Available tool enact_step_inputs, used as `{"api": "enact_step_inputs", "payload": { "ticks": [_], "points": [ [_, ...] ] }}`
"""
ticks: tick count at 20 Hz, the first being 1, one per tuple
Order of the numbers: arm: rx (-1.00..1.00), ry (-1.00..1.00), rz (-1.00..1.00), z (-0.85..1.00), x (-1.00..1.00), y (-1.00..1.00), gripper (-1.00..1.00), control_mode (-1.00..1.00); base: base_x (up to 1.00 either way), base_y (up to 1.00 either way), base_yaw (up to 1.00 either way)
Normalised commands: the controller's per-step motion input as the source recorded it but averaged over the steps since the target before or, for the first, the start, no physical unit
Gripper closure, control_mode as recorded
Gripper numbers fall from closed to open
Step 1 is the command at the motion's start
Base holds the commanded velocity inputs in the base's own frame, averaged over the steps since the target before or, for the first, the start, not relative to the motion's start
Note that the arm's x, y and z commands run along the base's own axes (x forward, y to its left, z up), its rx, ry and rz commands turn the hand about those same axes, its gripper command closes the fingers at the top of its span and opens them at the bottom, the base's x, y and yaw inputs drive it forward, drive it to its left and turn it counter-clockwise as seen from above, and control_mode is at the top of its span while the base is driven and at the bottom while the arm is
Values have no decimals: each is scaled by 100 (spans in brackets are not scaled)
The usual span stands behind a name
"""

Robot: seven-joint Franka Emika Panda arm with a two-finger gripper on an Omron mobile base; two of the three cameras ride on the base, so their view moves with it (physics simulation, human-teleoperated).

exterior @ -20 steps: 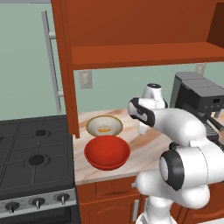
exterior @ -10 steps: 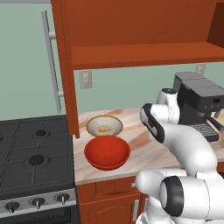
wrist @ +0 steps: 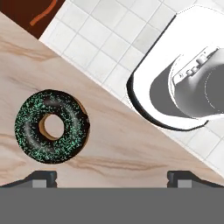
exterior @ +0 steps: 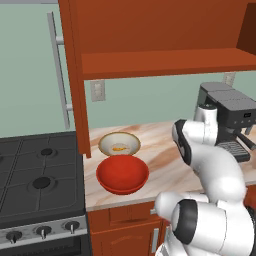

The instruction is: Pick both bowls and place them on the counter. Then place the shrimp in one bowl and place the donut in the other bowl.

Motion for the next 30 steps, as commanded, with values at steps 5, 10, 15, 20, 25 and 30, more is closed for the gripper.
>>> {"api": "enact_step_inputs", "payload": {
  "ticks": [5,10,15,20,25,30],
  "points": [
    [-3,5,-33,-2,-9,-35,-100,-100,0,0,0],
    [0,2,-32,-10,-4,-21,-100,-100,0,0,0],
    [0,0,-28,-26,3,2,-100,-100,0,0,0],
    [0,0,-19,-20,9,9,-100,-100,0,0,0],
    [0,0,-15,-16,14,17,-100,-100,0,0,0],
    [0,0,-12,-13,4,28,-100,-100,0,0,0]
  ]
}}
